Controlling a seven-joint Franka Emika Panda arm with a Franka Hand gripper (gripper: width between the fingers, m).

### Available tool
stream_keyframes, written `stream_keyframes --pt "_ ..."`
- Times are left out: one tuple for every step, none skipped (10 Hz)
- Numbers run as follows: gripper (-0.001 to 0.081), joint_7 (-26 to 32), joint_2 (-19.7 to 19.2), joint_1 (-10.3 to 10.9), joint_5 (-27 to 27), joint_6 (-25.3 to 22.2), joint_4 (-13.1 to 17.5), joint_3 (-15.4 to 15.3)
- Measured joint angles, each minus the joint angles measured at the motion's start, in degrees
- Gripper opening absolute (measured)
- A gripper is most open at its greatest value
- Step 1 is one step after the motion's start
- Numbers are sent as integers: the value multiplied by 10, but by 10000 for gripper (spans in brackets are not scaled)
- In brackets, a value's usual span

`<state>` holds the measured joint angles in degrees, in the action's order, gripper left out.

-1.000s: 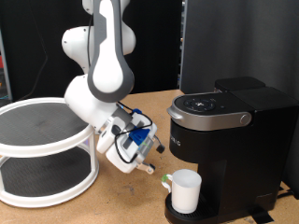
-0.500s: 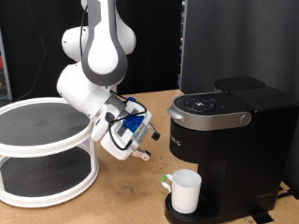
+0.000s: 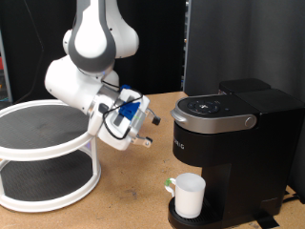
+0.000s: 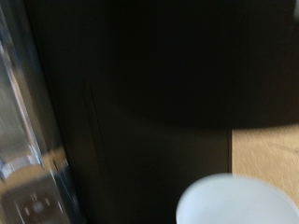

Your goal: Make a cup of coffee with the keurig machine

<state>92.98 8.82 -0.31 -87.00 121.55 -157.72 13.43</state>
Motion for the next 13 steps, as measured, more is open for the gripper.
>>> stream_keyframes --pt "801 -27 20 -7 22 -15 0 6" --pt "801 -48 40 -11 37 -21 -8 10" --pt "801 -47 38 -11 36 -19 -8 9" --pt "801 -51 37 -12 72 -19 -8 9" --pt "801 -64 39 -13 108 -23 -6 10" --pt "801 -80 45 -16 126 -33 -3 12" --pt "801 -97 55 -20 135 -51 0 16" --pt "801 -113 70 -25 139 -68 1 21" --pt "801 -133 88 -29 145 -86 3 26" --pt "801 -154 107 -35 149 -96 5 28" --pt "801 -175 127 -38 152 -98 6 29" --pt "801 -194 146 -41 154 -98 8 29" --pt "801 -212 163 -43 154 -99 11 29"
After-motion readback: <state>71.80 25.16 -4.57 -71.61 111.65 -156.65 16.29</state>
